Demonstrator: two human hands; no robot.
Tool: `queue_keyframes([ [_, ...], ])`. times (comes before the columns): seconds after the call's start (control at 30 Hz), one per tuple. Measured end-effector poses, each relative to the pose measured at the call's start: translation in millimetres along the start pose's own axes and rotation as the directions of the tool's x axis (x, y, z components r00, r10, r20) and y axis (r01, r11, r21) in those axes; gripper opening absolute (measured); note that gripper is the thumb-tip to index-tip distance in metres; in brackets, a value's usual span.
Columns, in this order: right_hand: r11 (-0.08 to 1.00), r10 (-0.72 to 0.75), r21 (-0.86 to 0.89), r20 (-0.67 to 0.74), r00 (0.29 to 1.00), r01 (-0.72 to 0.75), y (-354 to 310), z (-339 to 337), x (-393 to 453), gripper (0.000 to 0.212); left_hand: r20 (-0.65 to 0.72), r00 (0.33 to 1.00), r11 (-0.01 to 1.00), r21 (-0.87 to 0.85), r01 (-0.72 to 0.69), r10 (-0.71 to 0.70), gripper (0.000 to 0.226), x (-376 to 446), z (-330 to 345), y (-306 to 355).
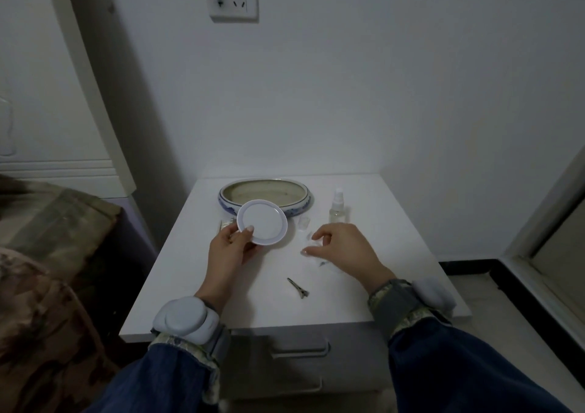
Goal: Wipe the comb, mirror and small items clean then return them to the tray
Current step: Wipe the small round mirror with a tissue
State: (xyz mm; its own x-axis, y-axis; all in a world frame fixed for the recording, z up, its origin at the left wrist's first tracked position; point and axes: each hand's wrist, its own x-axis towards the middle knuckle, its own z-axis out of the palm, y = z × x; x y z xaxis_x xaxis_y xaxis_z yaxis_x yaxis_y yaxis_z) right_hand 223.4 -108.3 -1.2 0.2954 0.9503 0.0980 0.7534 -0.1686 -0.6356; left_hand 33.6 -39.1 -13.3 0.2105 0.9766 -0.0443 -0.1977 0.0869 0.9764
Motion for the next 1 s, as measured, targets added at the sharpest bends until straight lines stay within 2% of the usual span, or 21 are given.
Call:
queue_keyframes([
  [0.07,0.998,0.025,-0.057,0.043,0.999,-0.022,1,1,0,0.036,0.001,1.000,0.999,-0.041,0.018,-0.018,0.025,-1,2,1],
  [0.17,0.994,-0.006,-0.111,0.034,0.999,0.010,1,4,1,0.024,0.001,0.999,0.996,-0.086,0.032,-0.032,0.022,-3,3,2],
  [0.27,0.993,-0.088,0.069,-0.043,0.995,0.091,-7,2,-2,0.013,-0.006,0.999,0.995,-0.089,0.041,-0.042,0.017,-3,3,4],
  [0.4,0.918,-0.154,0.323,-0.247,0.957,0.231,-23,0,-2,0.010,0.040,0.996,0.993,-0.085,0.081,-0.078,0.018,-5,8,7],
  [0.5,0.915,-0.148,0.303,-0.361,0.921,0.266,-26,4,0,0.014,0.139,0.987,0.996,-0.038,0.085,-0.079,0.022,-8,10,6],
  [0.57,0.923,-0.135,0.286,-0.383,0.914,0.256,-25,9,2,0.016,0.187,0.979,0.996,-0.012,0.088,-0.084,0.022,-11,11,7],
  [0.8,0.908,-0.137,0.342,-0.303,0.943,0.242,-33,26,5,0.020,0.301,0.951,0.998,0.026,0.063,-0.068,0.025,-17,12,9],
  [1.0,0.886,-0.300,0.331,-0.122,0.946,0.324,-37,21,-4,0.018,0.297,0.955,1.000,-0.005,0.015,-0.013,0.027,-14,11,7],
])
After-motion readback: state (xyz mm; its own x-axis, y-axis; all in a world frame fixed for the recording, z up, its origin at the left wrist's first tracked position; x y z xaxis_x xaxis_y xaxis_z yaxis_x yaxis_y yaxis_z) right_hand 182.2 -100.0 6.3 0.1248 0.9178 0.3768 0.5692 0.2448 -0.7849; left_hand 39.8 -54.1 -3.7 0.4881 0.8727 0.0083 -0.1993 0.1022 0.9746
